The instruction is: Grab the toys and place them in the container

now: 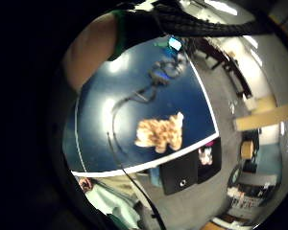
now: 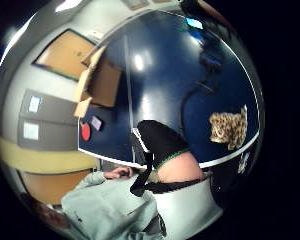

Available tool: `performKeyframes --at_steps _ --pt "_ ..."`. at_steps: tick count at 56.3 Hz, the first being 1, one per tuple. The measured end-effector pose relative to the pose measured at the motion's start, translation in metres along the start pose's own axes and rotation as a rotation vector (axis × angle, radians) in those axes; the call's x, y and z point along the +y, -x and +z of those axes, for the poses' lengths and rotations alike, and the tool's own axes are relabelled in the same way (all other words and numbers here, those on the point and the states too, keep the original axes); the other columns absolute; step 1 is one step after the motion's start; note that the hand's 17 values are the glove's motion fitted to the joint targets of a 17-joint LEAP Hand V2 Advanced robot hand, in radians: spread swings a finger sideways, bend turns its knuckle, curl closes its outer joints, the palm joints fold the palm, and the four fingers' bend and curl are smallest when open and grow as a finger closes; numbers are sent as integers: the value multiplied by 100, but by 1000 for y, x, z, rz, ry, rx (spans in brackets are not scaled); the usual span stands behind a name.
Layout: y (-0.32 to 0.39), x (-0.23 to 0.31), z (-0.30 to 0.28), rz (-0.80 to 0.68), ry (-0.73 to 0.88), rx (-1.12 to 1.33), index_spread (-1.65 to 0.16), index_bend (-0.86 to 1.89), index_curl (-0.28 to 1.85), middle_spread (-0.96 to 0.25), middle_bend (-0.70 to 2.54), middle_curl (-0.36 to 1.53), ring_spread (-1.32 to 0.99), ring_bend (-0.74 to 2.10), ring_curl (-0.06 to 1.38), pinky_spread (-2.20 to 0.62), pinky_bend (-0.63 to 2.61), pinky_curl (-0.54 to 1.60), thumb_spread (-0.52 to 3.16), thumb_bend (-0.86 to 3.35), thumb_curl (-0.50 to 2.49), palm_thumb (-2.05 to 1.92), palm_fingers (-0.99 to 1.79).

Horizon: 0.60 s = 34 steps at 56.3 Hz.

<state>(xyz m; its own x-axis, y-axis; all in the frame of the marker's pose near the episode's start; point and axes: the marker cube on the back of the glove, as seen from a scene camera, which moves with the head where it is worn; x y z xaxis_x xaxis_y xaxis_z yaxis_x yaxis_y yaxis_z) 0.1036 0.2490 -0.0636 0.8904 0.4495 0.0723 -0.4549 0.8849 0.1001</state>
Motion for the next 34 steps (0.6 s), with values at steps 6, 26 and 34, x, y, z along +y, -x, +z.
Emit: performKeyframes --at_steps 6,26,34 --pt "-72 -44 60 -117 74 44 -32 20 45 -1 15 30 2 14 18 8 70 33 123 -2 37 0 -12" --pt "-110 -24 171 155 229 16 -34 22 44 -1 10 19 4 39 18 5 104 40 115 3 37 11 17" --pt "-99 -37 166 106 210 25 -31 12 39 -11 40 29 -17 84 31 -19 96 37 125 15 44 35 76"
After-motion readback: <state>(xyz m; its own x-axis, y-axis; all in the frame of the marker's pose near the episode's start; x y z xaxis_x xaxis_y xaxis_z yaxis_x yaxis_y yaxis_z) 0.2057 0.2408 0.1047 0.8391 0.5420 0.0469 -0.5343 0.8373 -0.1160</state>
